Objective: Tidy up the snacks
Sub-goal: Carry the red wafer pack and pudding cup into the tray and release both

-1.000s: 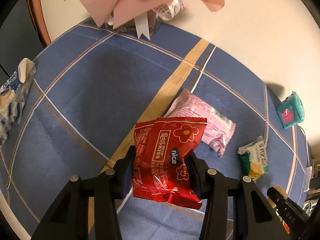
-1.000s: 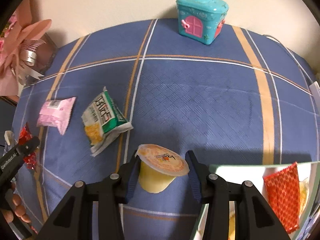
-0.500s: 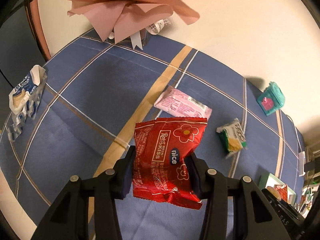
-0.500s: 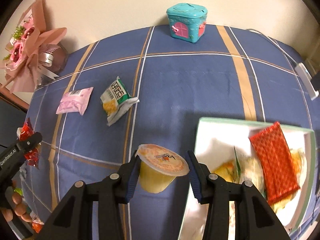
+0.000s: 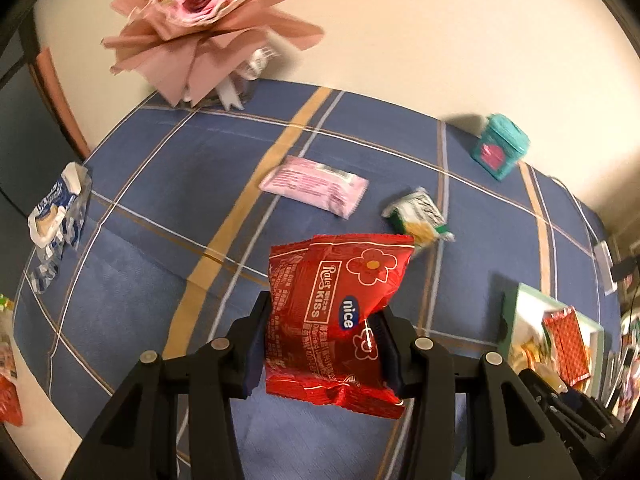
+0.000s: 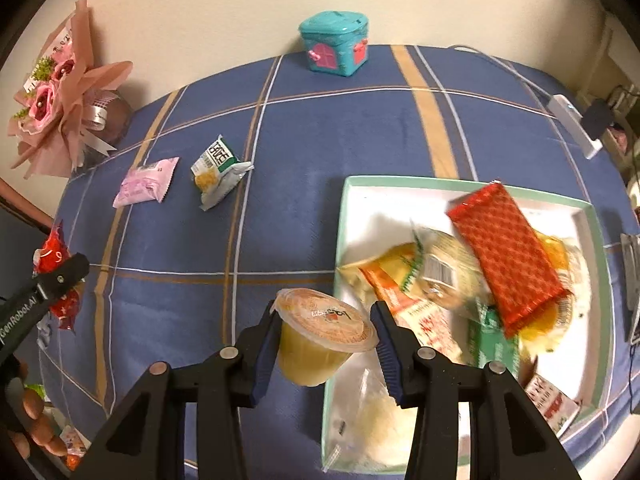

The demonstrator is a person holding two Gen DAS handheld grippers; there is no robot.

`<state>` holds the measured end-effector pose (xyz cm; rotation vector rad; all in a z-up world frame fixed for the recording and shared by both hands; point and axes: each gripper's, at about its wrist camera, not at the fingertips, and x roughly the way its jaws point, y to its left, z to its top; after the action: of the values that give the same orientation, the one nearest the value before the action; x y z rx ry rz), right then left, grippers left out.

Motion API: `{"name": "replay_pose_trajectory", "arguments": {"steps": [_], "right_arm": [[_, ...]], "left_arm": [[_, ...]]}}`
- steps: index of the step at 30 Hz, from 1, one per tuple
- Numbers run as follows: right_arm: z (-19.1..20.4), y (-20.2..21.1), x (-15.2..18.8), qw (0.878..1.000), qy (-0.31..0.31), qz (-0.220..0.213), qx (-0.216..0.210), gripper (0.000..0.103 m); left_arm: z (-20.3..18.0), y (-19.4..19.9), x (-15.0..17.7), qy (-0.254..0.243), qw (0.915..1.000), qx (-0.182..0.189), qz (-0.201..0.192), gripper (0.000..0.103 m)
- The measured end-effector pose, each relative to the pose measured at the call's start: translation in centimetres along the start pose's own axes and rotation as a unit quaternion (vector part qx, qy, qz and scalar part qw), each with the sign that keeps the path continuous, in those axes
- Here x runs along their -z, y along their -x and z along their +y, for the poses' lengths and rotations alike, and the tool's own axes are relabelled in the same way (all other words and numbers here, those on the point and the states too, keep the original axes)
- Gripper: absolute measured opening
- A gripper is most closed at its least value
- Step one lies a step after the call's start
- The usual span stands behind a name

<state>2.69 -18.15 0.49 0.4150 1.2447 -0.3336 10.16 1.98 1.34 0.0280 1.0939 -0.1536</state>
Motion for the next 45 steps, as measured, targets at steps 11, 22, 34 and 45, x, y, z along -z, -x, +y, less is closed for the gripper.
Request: {"name": "replay_pose_trajectory", "arguments": {"steps": [11, 22, 34, 45], "right_arm": [[-2.0, 3.4, 1.6, 1.0, 0.015, -0.027, 0.006, 0.048], [-6.4, 4.0, 0.4, 0.999, -0.023, -0.028, 0.011, 0.048], [-14.3, 4.8, 0.0, 0.993, -0.112, -0.033, 0.026, 0.048], [-21.4, 5.8, 0.6, 0.982, -0.177, -0.039, 0.052, 0.048]], "left_arm": [[-5.8, 3.4, 2.1, -0.066, 0.9971, -0.002, -0.037, 0.049], [-11.1, 4.1, 3.5, -0.109, 0.9932, 0.011, -0.037, 0.049], [-18.6, 4.6, 6.8, -0.192, 0.9796, 0.055, -0.023, 0.049], [-22.2, 4.6, 8.8, -0.231, 0.9703, 0.071, -0.009, 0.049]]}}
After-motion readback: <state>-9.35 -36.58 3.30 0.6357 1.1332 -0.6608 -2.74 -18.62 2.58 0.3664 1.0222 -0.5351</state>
